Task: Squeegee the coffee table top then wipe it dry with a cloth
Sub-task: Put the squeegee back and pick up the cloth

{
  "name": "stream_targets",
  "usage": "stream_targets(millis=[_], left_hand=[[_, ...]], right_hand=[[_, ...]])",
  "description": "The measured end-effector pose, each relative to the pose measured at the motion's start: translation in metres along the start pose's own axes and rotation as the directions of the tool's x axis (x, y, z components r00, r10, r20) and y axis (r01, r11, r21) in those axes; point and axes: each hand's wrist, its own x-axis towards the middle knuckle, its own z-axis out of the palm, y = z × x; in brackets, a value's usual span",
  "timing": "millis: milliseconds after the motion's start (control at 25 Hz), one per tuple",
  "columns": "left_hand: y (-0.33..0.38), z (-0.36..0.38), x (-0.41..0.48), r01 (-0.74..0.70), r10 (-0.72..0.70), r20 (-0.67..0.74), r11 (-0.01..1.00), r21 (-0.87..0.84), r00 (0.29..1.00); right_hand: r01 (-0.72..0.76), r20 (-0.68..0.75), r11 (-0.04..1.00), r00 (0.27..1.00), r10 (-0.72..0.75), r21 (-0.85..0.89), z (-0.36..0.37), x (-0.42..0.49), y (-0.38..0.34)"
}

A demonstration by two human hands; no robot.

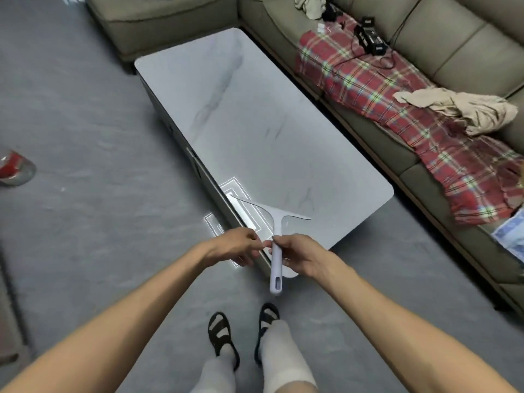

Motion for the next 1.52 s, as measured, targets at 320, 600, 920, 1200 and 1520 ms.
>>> stream_targets(millis=[320,600,920,1200,1520], left_hand=[[-0.02,0.074,-0.128,-0.079,0.017,-0.392,0.987,-0.141,0.92],[-0.061,0.225,-0.217,-0.063,-0.167,-0.613,0.94,-0.335,0.772],[-0.158,0.418,-0.335,0.042,-0.53,-0.66,0.795,-0.605,0.533],[-0.27,0.571,-0.412,-0.101,-0.732,-0.528,0.542,-0.834,0.43],[-0.493,0.687,-0.456,-0.133,-0.75,-0.499,0.494,-0.859,0.434]], right_hand=[[0.081,0.261,0.959,0.965,-0.008,-0.271,0.044,-0.071,0.039],[0.221,0.459,0.748,0.88,0.124,-0.626,0.02,-0.139,0.126],[0.328,0.529,0.513,0.788,0.314,-0.793,0.012,-0.226,0.316],[0.398,0.503,0.311,0.725,0.471,-0.863,0.015,-0.281,0.501],[0.368,0.46,0.288,0.794,0.397,-0.884,0.034,-0.268,0.754]])
